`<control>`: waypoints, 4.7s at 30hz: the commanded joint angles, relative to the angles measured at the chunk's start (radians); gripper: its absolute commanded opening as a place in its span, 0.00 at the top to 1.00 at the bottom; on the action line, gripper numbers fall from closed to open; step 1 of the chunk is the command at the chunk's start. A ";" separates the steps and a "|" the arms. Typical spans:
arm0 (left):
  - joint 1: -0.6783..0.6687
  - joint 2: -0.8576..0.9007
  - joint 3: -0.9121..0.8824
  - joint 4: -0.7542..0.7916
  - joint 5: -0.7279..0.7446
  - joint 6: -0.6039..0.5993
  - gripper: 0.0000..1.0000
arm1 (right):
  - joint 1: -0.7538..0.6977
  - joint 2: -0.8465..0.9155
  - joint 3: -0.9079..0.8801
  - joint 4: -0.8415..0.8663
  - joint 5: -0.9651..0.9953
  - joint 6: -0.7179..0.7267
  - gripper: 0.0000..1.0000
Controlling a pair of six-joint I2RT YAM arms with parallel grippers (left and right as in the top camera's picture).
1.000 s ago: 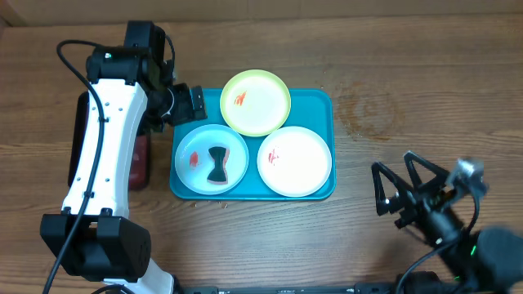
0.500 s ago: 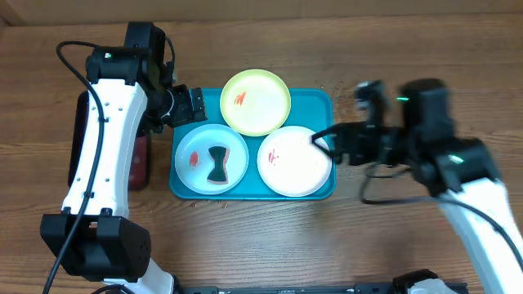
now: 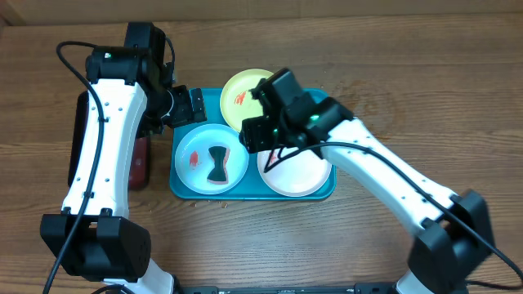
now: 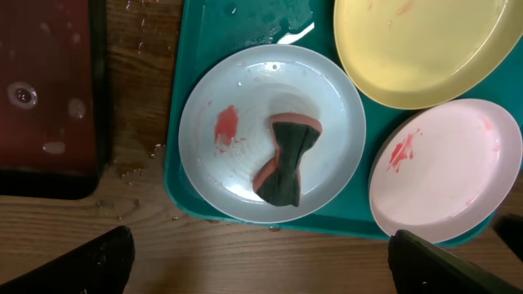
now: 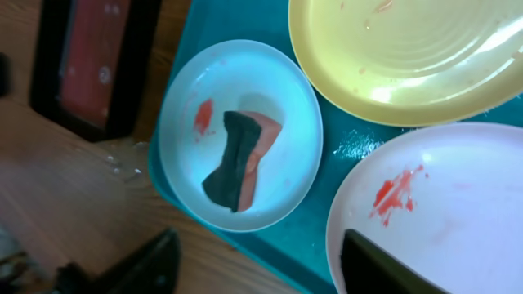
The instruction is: Clean dirty plates on tray and stack at the side
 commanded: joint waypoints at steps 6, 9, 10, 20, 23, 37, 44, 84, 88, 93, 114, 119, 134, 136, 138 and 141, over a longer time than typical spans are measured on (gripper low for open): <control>-0.008 0.003 0.008 0.000 -0.003 -0.007 0.00 | 0.021 0.161 0.019 0.082 0.117 0.043 0.47; -0.008 0.003 0.008 0.002 -0.003 -0.007 0.00 | 0.024 0.212 0.019 0.117 0.117 0.043 0.47; -0.008 0.003 0.008 0.002 -0.003 -0.007 0.00 | 0.024 0.223 0.019 0.126 0.116 0.043 0.48; -0.008 0.003 0.008 -0.003 -0.002 -0.007 0.00 | 0.077 0.298 0.019 0.185 0.188 -0.031 0.50; -0.008 0.003 0.008 -0.011 -0.003 -0.003 0.06 | 0.081 0.308 0.019 0.185 0.210 -0.031 0.50; -0.008 0.003 -0.198 0.041 0.056 0.032 0.39 | 0.084 0.351 0.019 0.183 0.212 -0.027 0.57; -0.008 0.003 -0.467 0.269 0.225 0.103 0.51 | 0.083 0.351 0.019 0.180 0.180 -0.001 0.82; -0.079 0.003 -0.757 0.743 0.062 0.037 0.78 | 0.083 0.351 0.020 0.172 0.169 -0.002 0.83; -0.078 0.003 -0.757 0.729 -0.092 0.038 0.96 | 0.083 0.351 0.020 0.172 0.170 -0.002 0.83; -0.072 0.003 -0.757 0.711 -0.377 0.033 0.96 | 0.083 0.351 0.020 0.172 0.170 -0.002 0.83; -0.079 0.058 -0.631 0.811 0.077 -0.101 0.96 | 0.083 0.351 0.020 0.173 0.169 -0.002 0.88; -0.074 0.129 -0.631 0.759 -0.014 -0.100 0.96 | 0.083 0.351 0.020 0.173 0.169 -0.002 0.88; -0.045 0.139 -0.466 0.518 -0.613 -0.101 0.96 | 0.083 0.351 0.020 0.172 0.173 -0.002 0.90; -0.050 0.139 -0.415 0.494 -0.512 -0.098 0.96 | 0.083 0.351 0.020 0.173 0.173 -0.002 0.90; -0.055 0.139 -0.375 0.505 -0.198 -0.066 0.96 | 0.083 0.351 0.020 0.176 0.172 -0.002 0.90; -0.055 0.140 -0.379 0.549 0.149 -0.035 0.96 | 0.083 0.351 0.020 0.176 0.172 -0.002 0.90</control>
